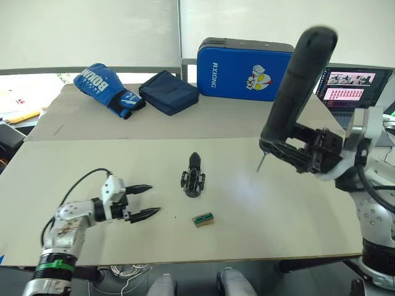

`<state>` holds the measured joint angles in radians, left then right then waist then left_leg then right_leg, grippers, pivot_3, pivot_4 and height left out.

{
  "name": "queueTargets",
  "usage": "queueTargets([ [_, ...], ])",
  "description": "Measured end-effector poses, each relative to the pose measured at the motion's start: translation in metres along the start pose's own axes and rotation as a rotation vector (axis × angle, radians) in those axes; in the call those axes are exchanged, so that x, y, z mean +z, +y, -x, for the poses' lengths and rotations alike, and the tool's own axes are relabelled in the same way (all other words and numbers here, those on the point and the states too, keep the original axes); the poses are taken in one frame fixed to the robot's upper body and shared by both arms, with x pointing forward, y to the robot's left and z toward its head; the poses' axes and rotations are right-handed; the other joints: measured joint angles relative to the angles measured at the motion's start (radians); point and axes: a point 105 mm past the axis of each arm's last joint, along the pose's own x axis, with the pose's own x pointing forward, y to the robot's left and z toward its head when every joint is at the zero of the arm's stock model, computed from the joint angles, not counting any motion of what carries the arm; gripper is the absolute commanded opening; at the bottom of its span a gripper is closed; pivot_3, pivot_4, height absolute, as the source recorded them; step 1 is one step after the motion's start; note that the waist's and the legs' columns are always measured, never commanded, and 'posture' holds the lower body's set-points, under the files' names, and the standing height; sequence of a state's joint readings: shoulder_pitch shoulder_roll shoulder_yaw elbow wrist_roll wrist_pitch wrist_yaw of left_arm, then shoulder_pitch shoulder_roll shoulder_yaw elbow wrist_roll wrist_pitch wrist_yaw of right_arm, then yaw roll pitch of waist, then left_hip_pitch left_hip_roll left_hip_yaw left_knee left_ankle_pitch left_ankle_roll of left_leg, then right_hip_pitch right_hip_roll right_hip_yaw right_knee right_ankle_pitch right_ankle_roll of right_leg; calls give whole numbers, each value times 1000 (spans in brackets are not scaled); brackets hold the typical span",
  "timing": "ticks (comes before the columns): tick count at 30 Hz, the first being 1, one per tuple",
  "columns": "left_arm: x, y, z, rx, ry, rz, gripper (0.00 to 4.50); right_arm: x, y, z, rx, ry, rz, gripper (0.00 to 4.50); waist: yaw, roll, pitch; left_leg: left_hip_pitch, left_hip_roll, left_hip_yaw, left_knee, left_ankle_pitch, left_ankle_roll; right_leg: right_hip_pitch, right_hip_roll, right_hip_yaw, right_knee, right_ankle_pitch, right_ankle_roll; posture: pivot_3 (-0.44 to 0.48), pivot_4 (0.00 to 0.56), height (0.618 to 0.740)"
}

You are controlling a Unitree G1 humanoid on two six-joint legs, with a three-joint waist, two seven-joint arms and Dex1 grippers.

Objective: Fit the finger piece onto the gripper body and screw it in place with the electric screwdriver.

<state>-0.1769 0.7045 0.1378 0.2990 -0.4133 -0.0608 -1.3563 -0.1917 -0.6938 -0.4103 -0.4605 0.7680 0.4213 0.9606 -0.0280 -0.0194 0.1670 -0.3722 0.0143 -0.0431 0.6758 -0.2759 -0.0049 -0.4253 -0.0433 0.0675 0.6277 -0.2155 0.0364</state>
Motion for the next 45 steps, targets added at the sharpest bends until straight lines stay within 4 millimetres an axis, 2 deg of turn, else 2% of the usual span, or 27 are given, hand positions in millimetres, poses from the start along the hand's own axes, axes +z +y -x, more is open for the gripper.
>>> queueTargets([
  [1, -2, 2, 13, 6, 18, -11, 4473, -6, 0, 10, -25, 31, -11, 1905, 1, 0, 0, 0, 0, 1, 0, 0, 0, 0, 0, 1, 0, 0, 0, 0, 150, 740],
  [3, -2, 2, 23, -1, 27, -27, 4473, -12, 1, 22, -50, 54, -15, 1905, 0, 0, 0, 1, 0, 3, 0, 0, 0, 0, -1, 2, 0, 0, 1, 0, 150, 740],
  [5, -5, 0, 25, -16, 27, -20, 4473, -15, 3, 28, -57, 66, -16, 1905, 0, 0, 1, 1, 0, 3, 1, 0, 0, 0, 0, 2, 0, -1, 1, 0, 150, 740],
  [6, -4, -2, 24, -29, 23, -18, 4473, -16, 4, 29, -56, 66, -15, 1905, 0, 0, 1, 1, 0, 3, 1, 0, 0, 0, 0, 2, 0, -4, 7, 0, 150, 740],
  [8, 0, -5, 20, -60, 15, -26, 4473, -14, 5, 27, -46, 59, -5, 1905, -1, 0, 1, 1, 1, 3, 2, 0, 0, 0, 0, 2, 1, -4, 8, 0, 150, 740],
  [11, 11, -16, 7, -144, -8, -59, 4473, -12, 13, 14, 12, 39, 0, 1905, -2, 0, 1, 1, 1, 3, 2, 0, 0, 0, 0, 3, 1, -4, 7, 0, 150, 740],
  [14, 18, -35, -22, -234, -44, -88, 4473, -6, 32, -10, 118, -28, -2, 1905, -3, 0, 1, 1, 0, 3, 1, 0, 0, 0, 0, 3, 1, -1, 3, 0, 150, 740],
  [18, 11, -56, -55, -285, -49, -82, 4473, -8, 61, -33, 245, -88, -54, 1905, -1, -1, 1, 0, 0, 2, 2, 0, 0, 1, 0, 3, 1, -1, 2, 0, 150, 740],
  [27, 1, -77, -102, -298, -36, -79, 4473, -16, 90, -64, 363, -180, -96, 1905, 6, -1, 2, 1, 0, 2, 3, 0, 0, 1, 1, 2, 1, -1, 1, 0, 150, 740],
  [36, 1, -77, -113, -289, -13, -115, 4473, -29, 103, -85, 390, -215, -102, 1905, 15, 0, 1, 2, -1, 2, 3, 0, 0, 3, 0, 2, 2, 0, 1, 0, 150, 740],
  [45, 1, -78, -119, -280, -27, -115, 4473, -42, 104, -89, 386, -193, -102, 1905, 20, 1, 0, 3, -2, 2, 4, 0, 0, 4, 0, 2, 2, 0, 1, 0, 150, 740],
])
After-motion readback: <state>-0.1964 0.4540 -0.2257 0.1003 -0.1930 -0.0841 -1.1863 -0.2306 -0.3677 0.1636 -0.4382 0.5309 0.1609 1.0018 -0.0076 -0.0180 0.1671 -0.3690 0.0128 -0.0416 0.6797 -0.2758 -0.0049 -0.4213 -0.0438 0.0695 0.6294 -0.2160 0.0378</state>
